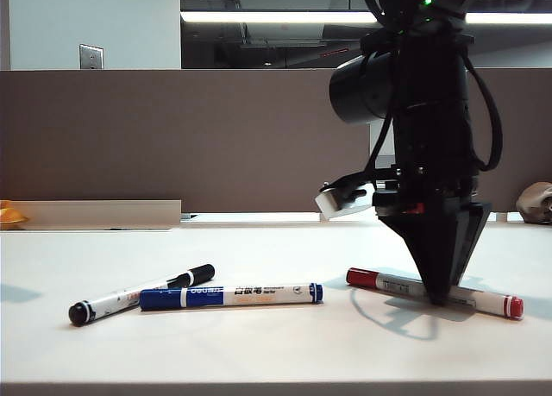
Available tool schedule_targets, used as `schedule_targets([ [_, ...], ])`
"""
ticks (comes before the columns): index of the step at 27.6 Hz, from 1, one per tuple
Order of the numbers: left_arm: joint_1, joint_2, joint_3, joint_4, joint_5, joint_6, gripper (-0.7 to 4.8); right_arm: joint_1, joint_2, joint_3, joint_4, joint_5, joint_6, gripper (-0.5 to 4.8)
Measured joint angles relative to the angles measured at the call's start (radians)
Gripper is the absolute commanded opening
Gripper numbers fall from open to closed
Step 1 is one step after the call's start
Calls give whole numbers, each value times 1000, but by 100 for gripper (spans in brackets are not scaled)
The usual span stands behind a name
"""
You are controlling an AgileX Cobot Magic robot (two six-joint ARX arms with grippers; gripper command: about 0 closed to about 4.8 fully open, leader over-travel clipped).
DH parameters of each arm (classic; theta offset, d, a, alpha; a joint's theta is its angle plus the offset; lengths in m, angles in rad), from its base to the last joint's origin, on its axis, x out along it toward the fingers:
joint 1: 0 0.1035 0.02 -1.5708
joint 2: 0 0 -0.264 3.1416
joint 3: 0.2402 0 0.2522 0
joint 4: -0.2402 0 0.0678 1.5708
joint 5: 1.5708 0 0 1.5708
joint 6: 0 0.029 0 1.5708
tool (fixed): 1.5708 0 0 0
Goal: Pick up the markers one by one and line them up horizontally in a straight line on the table.
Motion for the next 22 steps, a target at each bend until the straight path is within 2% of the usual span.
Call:
schedule_targets([
  [9,0,-26,0,14,0,12,-5,-1,1,5,-48,12,-138,52],
  [16,0,-65,0,19,45,18,-5,-2,-13,3,-70,-52,-266,52],
  [22,0,-116,1,18,50,36,-5,0,-13,34,-89,-53,-362,53],
])
